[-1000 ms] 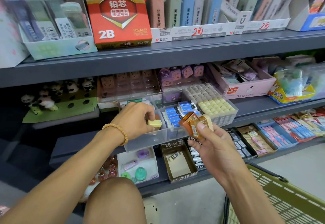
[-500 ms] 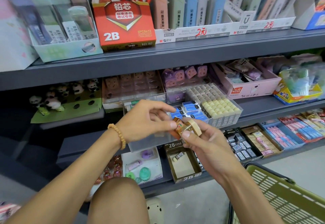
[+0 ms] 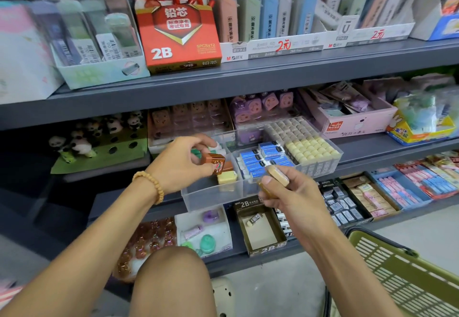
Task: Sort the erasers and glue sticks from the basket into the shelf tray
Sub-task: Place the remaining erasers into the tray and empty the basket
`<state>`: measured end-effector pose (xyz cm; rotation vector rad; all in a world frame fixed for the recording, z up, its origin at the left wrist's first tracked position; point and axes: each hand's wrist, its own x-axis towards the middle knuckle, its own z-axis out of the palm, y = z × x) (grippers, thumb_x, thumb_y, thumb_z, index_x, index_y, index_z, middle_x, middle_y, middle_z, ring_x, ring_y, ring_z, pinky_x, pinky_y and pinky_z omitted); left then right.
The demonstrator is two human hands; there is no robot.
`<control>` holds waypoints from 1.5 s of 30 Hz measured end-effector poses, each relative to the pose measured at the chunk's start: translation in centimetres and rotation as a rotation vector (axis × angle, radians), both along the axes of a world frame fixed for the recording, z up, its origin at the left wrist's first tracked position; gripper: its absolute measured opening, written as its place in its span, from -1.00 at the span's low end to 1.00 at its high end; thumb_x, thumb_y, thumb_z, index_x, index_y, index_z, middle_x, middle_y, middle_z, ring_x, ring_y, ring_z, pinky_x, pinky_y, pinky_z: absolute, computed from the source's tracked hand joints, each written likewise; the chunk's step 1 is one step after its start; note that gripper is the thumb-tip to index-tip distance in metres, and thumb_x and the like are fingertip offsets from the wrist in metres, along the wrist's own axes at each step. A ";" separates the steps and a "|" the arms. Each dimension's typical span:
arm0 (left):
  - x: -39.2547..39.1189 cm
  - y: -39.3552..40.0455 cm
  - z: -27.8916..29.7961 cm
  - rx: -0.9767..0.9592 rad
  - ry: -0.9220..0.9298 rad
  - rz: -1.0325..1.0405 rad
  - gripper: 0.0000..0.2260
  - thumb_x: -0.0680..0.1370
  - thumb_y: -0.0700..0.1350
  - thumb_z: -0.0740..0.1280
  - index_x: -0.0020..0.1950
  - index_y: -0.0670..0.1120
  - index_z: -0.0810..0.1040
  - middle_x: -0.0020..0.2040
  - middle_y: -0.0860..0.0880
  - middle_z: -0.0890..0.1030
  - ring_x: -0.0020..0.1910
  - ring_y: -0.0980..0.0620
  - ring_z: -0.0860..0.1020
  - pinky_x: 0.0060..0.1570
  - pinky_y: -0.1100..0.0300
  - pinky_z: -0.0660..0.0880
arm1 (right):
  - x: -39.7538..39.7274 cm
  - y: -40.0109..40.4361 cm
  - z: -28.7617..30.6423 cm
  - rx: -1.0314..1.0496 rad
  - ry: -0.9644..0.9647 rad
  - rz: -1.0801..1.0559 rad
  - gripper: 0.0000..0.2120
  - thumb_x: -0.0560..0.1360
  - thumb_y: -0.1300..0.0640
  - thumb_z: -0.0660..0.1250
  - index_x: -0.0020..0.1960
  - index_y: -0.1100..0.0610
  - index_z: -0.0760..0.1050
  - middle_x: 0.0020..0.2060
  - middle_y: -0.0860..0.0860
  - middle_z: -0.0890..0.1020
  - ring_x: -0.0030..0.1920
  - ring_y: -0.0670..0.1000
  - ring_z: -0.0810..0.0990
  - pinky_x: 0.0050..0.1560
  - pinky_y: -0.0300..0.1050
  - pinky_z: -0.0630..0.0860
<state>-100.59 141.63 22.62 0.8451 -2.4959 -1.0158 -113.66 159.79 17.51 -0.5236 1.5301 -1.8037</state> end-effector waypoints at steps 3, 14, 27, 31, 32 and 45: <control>0.1 -0.3 0.3 0.022 0.022 -0.001 -0.69 0.35 -0.21 0.54 -0.01 0.01 0.53 -0.12 0.03 0.62 -0.30 0.16 0.55 -0.16 0.20 0.55 | -0.2 0.3 -0.1 0.020 0.008 -0.022 -0.86 0.55 0.25 0.38 0.10 0.12 0.56 -0.23 0.03 0.64 -0.28 0.00 0.58 -0.27 -0.19 0.52; -0.5 0.2 0.2 -0.096 -0.198 -0.108 -0.78 0.35 -0.06 0.57 -0.03 0.08 0.69 -0.12 0.15 0.67 -0.39 0.29 0.52 -0.30 0.36 0.40 | -0.3 1.4 0.0 0.030 0.033 -0.045 -0.74 0.50 0.29 0.43 0.13 0.07 0.51 -0.15 0.14 0.72 -0.34 -0.06 0.61 -0.29 -0.23 0.54; -2.8 0.6 -2.0 -0.015 -0.202 -0.065 -0.93 0.45 -0.18 0.49 -0.18 -0.01 0.72 -0.21 0.00 0.67 -0.41 0.33 0.49 -0.37 0.51 0.38 | 0.1 1.5 -0.3 0.000 0.054 -0.006 -0.73 0.51 0.34 0.41 0.14 0.08 0.57 -0.23 0.07 0.68 -0.26 0.07 0.66 -0.23 -0.22 0.60; -3.0 0.8 -2.1 -0.066 -0.222 -0.076 -0.85 0.47 -0.18 0.47 -0.26 0.05 0.65 -0.28 0.04 0.64 -0.39 0.28 0.51 -0.29 0.44 0.44 | 0.1 1.6 -0.4 -0.003 0.076 -0.020 -0.80 0.46 0.36 0.45 0.05 0.20 0.58 -0.19 0.10 0.68 -0.25 0.00 0.63 -0.27 -0.26 0.56; -3.0 0.8 -2.1 -0.124 -0.214 -0.063 -0.84 0.49 -0.15 0.45 -0.27 0.07 0.63 -0.27 0.07 0.64 -0.35 0.27 0.52 -0.26 0.40 0.45 | 0.0 1.6 -0.4 -0.007 0.086 -0.017 -0.81 0.45 0.37 0.45 0.03 0.20 0.59 -0.19 0.08 0.68 -0.26 -0.04 0.63 -0.27 -0.27 0.56; -1.2 3.5 1.1 0.205 0.135 -0.286 -0.74 0.39 -0.20 0.54 0.04 0.03 0.67 -0.09 -0.08 0.67 -0.26 0.09 0.55 -0.19 0.28 0.55 | 1.1 0.1 1.2 -0.138 0.130 0.065 -0.80 0.42 0.34 0.48 0.02 0.16 0.62 -0.22 0.00 0.68 -0.23 -0.12 0.63 -0.21 -0.31 0.53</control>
